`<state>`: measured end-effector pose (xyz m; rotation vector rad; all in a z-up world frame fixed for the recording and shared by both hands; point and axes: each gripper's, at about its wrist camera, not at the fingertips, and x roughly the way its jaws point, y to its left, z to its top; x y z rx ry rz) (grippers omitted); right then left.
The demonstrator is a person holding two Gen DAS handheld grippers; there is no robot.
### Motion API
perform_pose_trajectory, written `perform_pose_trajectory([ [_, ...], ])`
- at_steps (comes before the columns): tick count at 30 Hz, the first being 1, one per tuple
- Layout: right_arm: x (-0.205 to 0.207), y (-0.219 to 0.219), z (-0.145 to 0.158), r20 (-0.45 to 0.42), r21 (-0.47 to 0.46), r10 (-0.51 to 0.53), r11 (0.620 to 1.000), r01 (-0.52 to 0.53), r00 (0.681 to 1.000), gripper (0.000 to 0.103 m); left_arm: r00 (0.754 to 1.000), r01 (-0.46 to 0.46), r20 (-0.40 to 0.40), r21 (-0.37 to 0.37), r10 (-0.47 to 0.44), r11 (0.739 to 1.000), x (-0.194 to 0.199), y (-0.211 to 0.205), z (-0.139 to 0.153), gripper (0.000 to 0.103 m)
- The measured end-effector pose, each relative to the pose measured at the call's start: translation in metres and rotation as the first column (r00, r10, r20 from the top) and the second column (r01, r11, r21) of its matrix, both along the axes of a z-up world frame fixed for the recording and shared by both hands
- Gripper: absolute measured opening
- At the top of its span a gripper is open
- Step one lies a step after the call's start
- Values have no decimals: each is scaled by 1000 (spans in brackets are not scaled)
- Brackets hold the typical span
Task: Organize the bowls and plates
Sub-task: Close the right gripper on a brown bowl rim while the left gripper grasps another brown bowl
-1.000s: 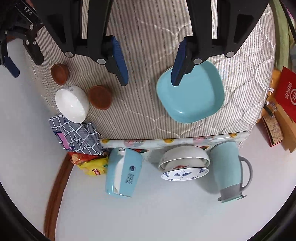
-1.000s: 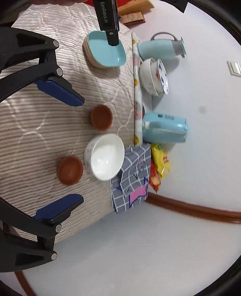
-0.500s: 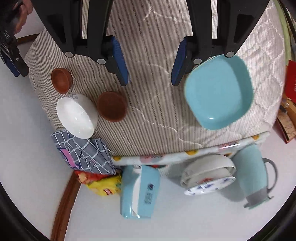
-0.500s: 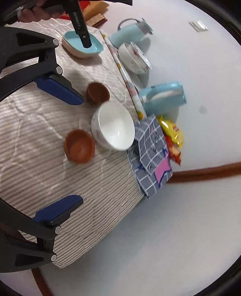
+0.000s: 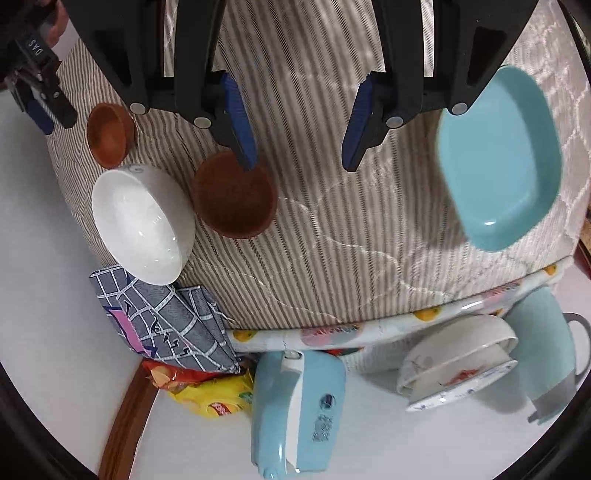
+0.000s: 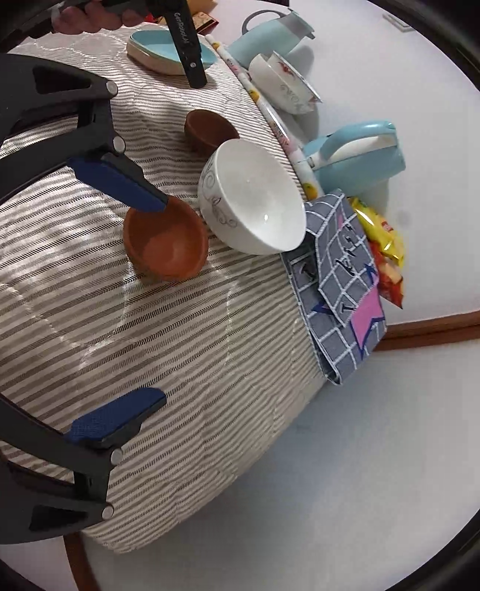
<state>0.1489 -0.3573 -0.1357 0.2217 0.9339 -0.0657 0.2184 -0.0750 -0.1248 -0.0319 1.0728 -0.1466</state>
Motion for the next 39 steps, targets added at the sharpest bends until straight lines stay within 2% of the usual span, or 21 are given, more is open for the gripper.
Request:
perform_pose_trajectory([
  [7,19,-2,-22,-35,26,21,999,-20,999,70,1000,3,-18,-19,-3,1000,22,-10,-20,46],
  [11,25,0,-29,-46,43,32,999,-30,998,63,1000,8,-20,-33,-9,999,33,-12,-29,46],
  [15,32,5,-34,-57,46,54,998,-51,997,54,999,10,-30,-39,-11,999,41,-14,-36,35],
  [19,37,11,-39,-68,47,72,997,-69,995,40,999,16,-36,-63,-18,998,47,-14,-42,27],
  [24,38,12,-41,-65,49,64,997,-61,996,33,998,29,-50,-87,-33,996,53,-16,-48,22],
  [27,38,9,-41,-62,61,58,997,-55,996,29,998,38,-46,-100,-43,994,53,-19,-48,15],
  [29,37,8,-41,-57,88,69,994,-63,996,15,998,45,-40,-97,-50,994,53,-21,-48,13],
  [35,33,14,-38,-47,75,85,994,-81,995,11,997,56,-38,-117,-60,992,50,-19,-44,9],
  [39,27,12,-33,-17,105,78,992,-75,997,9,997,64,-35,-124,-69,990,45,-17,-40,8],
])
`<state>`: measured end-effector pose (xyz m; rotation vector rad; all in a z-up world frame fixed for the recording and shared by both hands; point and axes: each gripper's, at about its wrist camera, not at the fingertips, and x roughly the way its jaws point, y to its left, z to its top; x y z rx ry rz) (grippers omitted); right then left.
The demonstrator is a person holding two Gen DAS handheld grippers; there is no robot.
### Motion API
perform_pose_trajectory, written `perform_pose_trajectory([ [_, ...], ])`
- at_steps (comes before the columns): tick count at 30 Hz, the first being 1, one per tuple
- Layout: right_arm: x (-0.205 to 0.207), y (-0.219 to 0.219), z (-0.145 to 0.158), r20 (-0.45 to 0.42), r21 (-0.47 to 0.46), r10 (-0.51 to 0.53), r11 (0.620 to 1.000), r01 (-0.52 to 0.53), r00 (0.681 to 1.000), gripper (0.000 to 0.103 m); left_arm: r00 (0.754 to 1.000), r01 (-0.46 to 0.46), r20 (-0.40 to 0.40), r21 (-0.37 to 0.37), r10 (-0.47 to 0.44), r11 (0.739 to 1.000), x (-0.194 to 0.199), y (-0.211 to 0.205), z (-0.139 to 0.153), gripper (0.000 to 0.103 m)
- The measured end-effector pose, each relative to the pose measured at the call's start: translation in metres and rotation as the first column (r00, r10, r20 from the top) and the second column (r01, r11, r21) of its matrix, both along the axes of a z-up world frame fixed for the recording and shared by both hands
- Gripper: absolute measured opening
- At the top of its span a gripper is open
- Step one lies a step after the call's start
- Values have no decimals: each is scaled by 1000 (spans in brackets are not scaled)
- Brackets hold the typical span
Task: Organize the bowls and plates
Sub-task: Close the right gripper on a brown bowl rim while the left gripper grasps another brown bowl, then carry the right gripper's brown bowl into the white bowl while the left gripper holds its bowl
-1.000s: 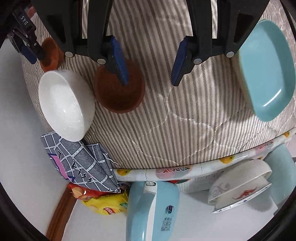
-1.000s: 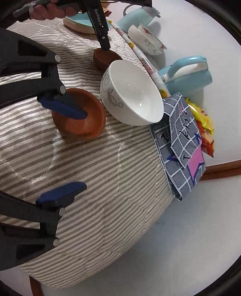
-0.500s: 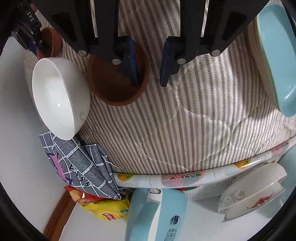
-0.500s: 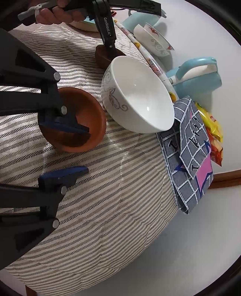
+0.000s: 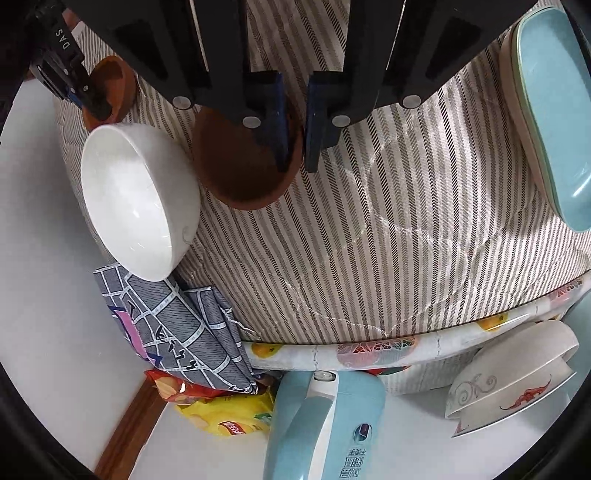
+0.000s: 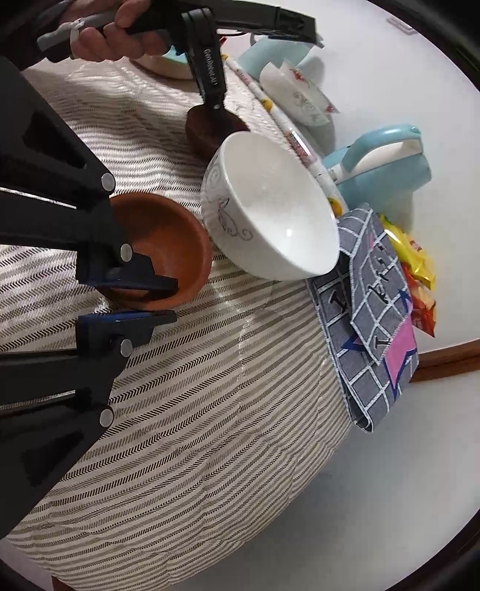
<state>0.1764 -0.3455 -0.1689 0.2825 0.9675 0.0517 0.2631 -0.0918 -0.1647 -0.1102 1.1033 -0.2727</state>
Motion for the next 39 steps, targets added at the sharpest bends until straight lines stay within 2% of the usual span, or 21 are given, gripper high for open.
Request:
perform_pose_trajectory([
  [13,-27,7,24,62,0,11,1000,-11,998,9,1000,-9,30,-15,9,1000,-27,20,23,8],
  [28,-58,30,96,206,-38,34,999,-26,978,9,990,-20,136,-51,27,999,-71,45,84,8],
  [39,-68,36,118,221,-18,19,1000,-16,975,9,982,-28,188,-35,34,999,-100,55,113,8],
])
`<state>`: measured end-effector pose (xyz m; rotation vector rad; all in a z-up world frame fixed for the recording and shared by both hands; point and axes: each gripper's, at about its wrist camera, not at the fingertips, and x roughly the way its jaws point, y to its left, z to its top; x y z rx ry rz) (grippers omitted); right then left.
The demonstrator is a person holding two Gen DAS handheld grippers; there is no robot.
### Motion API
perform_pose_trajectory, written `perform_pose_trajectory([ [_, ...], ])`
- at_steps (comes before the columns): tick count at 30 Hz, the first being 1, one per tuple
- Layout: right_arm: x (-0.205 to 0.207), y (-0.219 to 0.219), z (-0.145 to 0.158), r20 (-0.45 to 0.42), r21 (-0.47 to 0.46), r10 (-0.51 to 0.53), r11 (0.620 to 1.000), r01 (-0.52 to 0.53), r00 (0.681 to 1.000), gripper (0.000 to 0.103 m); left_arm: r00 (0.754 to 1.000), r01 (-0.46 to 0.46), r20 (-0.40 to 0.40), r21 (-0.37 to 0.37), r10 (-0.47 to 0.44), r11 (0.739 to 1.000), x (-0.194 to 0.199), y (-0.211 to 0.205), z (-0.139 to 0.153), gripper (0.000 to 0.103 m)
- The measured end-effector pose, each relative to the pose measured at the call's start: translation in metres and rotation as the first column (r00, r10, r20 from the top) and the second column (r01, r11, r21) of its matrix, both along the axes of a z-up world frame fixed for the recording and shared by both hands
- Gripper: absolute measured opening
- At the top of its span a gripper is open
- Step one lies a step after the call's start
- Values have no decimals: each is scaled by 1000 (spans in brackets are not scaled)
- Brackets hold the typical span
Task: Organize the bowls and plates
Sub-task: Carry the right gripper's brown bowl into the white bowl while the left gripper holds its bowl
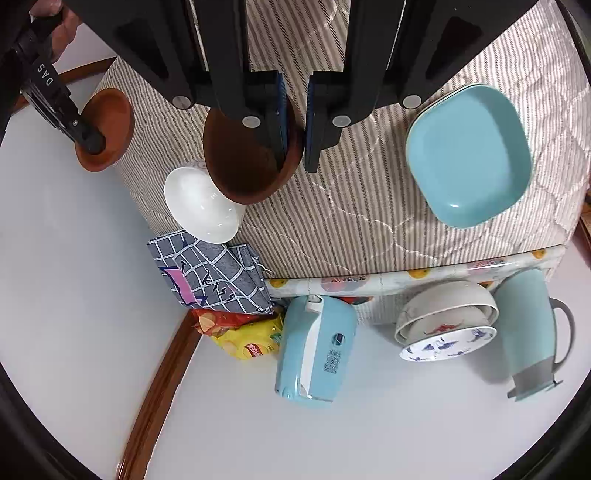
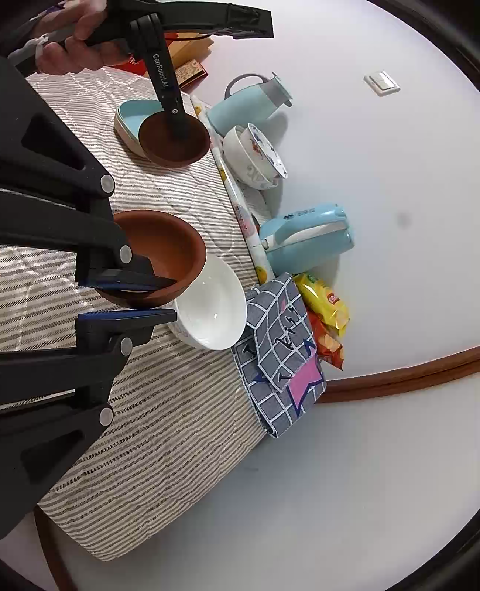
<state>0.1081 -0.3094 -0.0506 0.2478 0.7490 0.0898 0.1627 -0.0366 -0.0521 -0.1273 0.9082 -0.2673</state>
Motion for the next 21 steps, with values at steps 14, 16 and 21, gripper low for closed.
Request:
perform_pose_trajectory([
  [14,-16,5,25,32,21,0,1000,0,999,9,999,-19,38,9,18,1000,-24,5,24,8],
  [16,-17,5,28,31,25,-4,1000,4,1000,9,999,-22,41,3,22,1000,-26,8,27,8],
  [21,-17,5,32,31,20,-12,1000,12,999,9,998,-38,46,-4,38,999,-28,15,32,8],
])
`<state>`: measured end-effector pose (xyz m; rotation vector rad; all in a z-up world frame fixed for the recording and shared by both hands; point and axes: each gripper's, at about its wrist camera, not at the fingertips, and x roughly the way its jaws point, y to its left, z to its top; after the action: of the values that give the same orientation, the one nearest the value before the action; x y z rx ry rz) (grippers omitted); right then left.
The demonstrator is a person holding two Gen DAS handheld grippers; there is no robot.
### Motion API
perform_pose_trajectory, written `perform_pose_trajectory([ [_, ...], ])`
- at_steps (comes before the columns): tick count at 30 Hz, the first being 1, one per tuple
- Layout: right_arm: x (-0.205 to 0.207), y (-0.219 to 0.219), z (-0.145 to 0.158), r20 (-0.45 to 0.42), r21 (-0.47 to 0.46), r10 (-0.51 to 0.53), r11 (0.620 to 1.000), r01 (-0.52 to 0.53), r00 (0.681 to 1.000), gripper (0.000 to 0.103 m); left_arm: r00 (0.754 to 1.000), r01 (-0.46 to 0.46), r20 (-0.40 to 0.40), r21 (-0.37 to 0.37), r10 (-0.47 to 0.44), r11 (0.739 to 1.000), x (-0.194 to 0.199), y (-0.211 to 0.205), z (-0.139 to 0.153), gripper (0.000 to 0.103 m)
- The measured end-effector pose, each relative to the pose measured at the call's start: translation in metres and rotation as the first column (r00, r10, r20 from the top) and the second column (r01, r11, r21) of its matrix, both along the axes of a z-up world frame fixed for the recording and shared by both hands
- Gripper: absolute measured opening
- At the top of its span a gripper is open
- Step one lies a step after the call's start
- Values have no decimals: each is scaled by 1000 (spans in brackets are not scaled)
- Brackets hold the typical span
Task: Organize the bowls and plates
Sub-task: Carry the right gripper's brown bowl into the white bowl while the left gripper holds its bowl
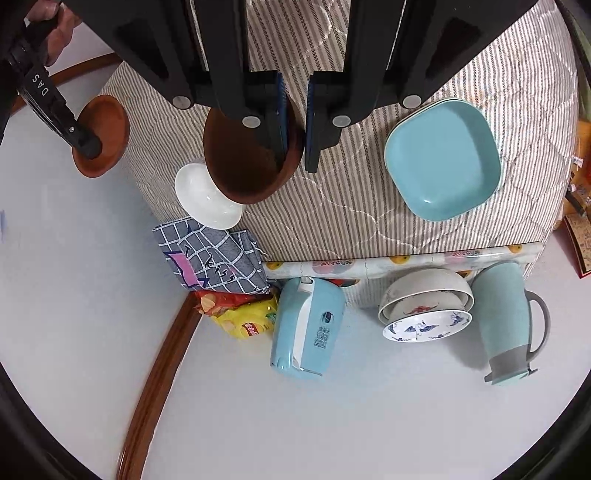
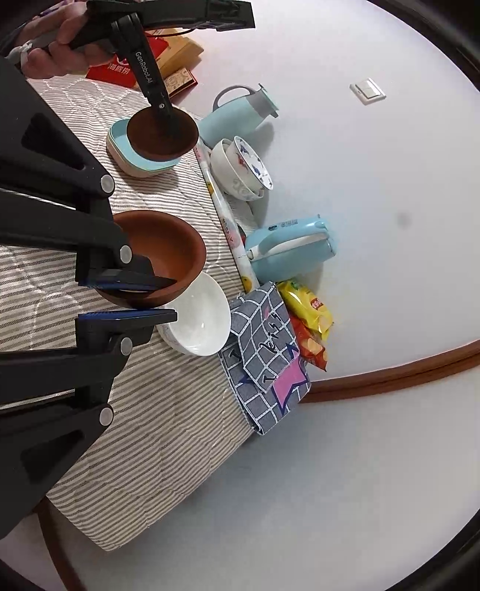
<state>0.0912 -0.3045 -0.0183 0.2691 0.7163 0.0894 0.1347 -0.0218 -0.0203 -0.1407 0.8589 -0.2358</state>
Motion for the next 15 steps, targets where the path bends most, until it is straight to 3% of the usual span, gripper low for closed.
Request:
perform_pose_trajectory([
  [15,6,2,10,32,29,6,1000,-7,999,9,1000,-19,19,8,19,1000,4,13,14,8],
])
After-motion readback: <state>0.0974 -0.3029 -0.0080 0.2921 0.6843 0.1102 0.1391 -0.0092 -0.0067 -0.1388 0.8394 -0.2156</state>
